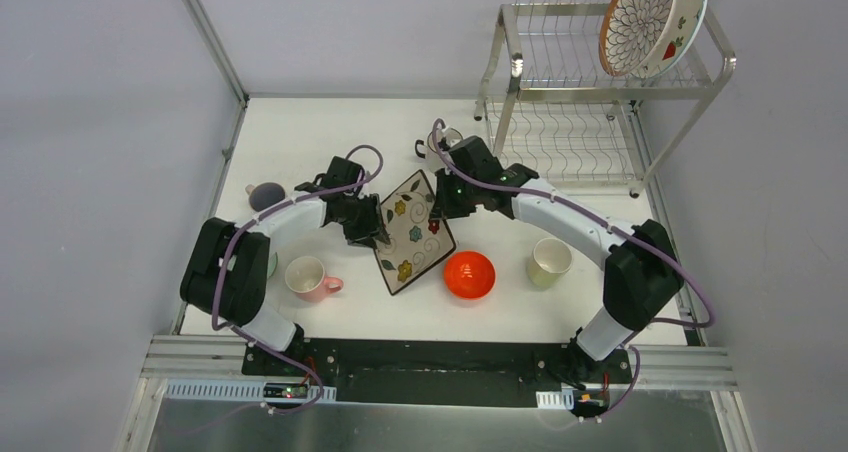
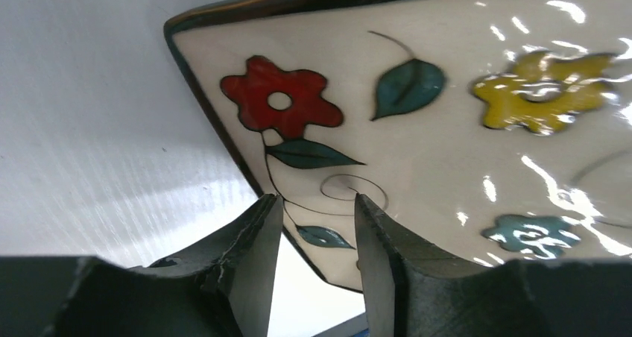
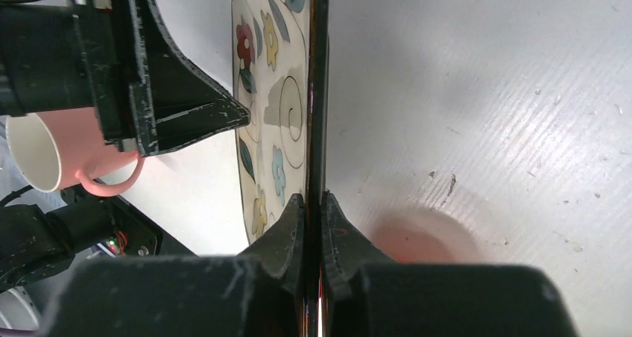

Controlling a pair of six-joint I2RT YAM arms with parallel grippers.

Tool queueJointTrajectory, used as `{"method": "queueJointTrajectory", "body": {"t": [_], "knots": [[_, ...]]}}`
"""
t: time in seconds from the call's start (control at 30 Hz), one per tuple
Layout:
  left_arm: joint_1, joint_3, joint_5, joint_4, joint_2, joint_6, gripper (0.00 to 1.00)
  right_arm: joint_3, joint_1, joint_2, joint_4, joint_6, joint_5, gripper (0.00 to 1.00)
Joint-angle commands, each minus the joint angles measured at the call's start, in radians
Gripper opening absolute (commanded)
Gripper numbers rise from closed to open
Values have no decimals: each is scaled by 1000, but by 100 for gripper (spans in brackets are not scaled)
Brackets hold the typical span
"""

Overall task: Load the mixed dishes into the dish rack
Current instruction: Pick up the plate at the center of the board, then insert the plate into the dish rack.

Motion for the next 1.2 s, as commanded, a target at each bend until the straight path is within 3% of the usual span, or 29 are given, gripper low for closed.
{"method": "queueJointTrajectory", "body": {"t": [0.0,0.2,0.33,0.37,0.6,0.83,1.17], "knots": [[-9,42,27,-4,-115,2,44,110,17,-129,64,-10,60,0],[-4,109,-12,-123,-218,79,58,154,16,-171,57,0,106,0],[-4,169,10,-192,-301,167,97,189,17,-192,52,4,137,0],[-4,182,4,-207,-324,188,99,202,16,-196,51,1,143,0],[-4,245,-160,-285,-494,330,99,349,16,-202,54,-46,178,0],[-4,136,-429,-255,-582,404,99,492,16,-205,115,-105,245,0],[-4,90,-390,-234,-569,412,99,790,11,-102,161,-202,357,0]]}}
